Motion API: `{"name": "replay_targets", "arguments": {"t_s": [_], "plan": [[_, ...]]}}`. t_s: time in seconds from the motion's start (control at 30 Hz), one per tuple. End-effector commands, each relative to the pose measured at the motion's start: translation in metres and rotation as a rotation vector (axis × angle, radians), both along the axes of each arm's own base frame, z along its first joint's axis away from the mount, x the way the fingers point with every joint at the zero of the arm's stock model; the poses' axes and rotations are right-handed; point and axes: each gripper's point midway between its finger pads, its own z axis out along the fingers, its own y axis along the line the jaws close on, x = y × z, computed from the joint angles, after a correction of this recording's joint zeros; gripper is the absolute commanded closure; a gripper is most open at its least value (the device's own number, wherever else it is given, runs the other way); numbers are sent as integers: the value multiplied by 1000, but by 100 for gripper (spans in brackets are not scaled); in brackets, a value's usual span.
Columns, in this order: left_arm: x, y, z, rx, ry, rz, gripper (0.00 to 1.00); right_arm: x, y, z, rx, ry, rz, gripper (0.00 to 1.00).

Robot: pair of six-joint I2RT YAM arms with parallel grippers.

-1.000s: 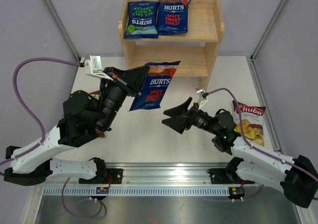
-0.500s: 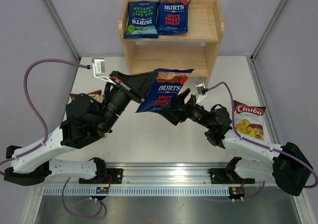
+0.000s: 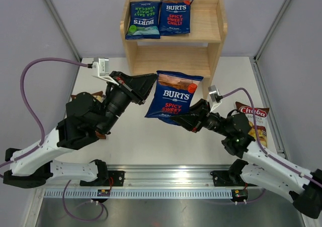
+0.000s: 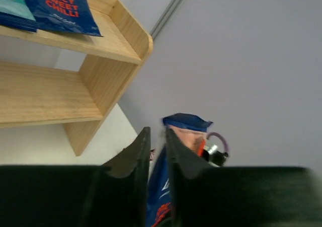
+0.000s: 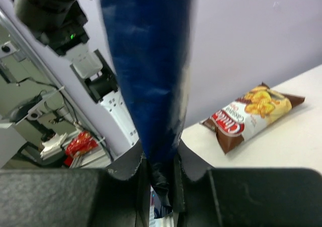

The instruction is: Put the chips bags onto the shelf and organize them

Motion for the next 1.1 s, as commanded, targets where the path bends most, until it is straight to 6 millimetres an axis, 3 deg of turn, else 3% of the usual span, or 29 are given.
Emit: {"name": "replay_targets", "arguments": {"t_s": [0.0,0.03,0.07,0.1,0.13,0.17,0.2,0.23,0.27,0.37,0.4,0.53,0.63,0.77,0.9,0.93,1.03,1.07], "plan": [[5,27,12,115,-64,63,75,-22,-15,-14,-163,48,17,93],[5,34,12,134,-76,69,31,-32,-26,-2,-163,36,22,94],[4,39,8,154,-77,73,15,-38,-30,-5,-199,38,25,94],[-3,35,4,197,-120,15,1,-45,-35,-22,-281,93,45,95],[-8,35,1,217,-143,-14,1,-56,-45,-12,-291,79,51,96],[-14,36,-9,244,-160,-50,1,-62,-50,-12,-314,62,57,96],[-35,20,-15,266,-214,-193,1,-70,-55,-22,-370,87,81,96],[-44,13,-22,286,-236,-260,1,-79,-62,-6,-366,54,91,96],[-53,5,-29,283,-222,-325,1,-82,-66,-3,-389,24,94,96],[-108,-34,-58,271,-275,-695,1,-96,-76,-4,-484,43,136,95],[-115,-39,-60,258,-278,-741,1,-101,-77,4,-481,29,155,95],[-124,-50,-75,261,-268,-819,1,-108,-77,7,-508,38,210,95],[-138,-51,-74,224,-310,-888,1,-107,-77,2,-539,51,211,95],[-136,-52,-77,229,-306,-884,3,-109,-75,0,-548,58,229,95],[-131,-49,-79,237,-295,-851,28,-114,-78,1,-572,30,261,93],[-131,-48,-79,237,-294,-846,46,-115,-78,1,-576,20,261,93],[-130,-45,-80,233,-284,-834,71,-116,-80,6,-569,9,259,89],[-129,-45,-81,232,-279,-828,74,-116,-79,8,-563,5,257,87]]}}
